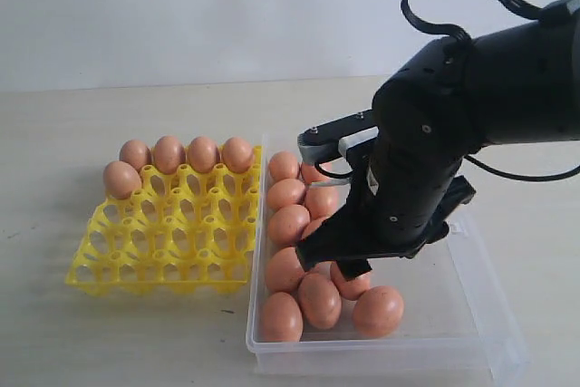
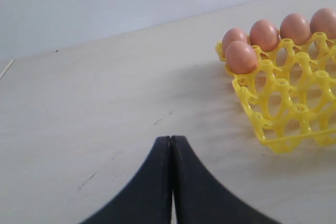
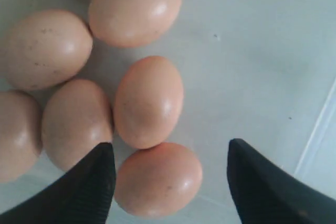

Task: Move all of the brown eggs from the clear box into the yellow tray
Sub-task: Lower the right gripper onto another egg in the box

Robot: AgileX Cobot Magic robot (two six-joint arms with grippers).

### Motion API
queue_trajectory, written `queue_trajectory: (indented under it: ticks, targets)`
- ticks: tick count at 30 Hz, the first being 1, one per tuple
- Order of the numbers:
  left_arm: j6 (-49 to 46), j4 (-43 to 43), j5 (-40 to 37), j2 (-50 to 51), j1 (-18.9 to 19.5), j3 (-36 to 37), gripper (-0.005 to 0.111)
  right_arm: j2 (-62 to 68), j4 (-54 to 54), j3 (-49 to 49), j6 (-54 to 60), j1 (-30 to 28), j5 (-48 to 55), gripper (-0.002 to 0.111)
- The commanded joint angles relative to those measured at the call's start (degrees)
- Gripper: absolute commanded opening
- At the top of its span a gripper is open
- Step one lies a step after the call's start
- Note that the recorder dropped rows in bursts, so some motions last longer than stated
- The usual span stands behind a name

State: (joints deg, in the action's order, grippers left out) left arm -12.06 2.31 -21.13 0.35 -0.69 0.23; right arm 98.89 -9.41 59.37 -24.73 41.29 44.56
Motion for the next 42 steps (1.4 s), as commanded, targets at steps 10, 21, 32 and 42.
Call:
queue_trajectory:
  ticks: [10, 21, 32, 42]
  targets:
    - [0.07, -0.08, 0.33, -0.35, 0.1, -0.23, 0.0, 3.65, 1.78, -0.75, -1.42, -0.6, -9.73, 0.06]
    - [0.07, -0.08, 0.33, -0.35, 0.1, -0.23, 0.0, 6.58, -0.33, -0.64, -3.93, -2.72, -10.85, 0.06]
    - [0.07, -0.08, 0.33, -0.35, 0.1, -0.23, 0.0, 8.61, 0.62, -0.64, -3.93, -3.05, -12.85, 0.058]
    - [0.07, -0.08, 0.33, -0.35, 0.1, -0.23, 0.0, 7.87, 1.59, -0.54, 0.46, -3.05, -10.87, 0.0]
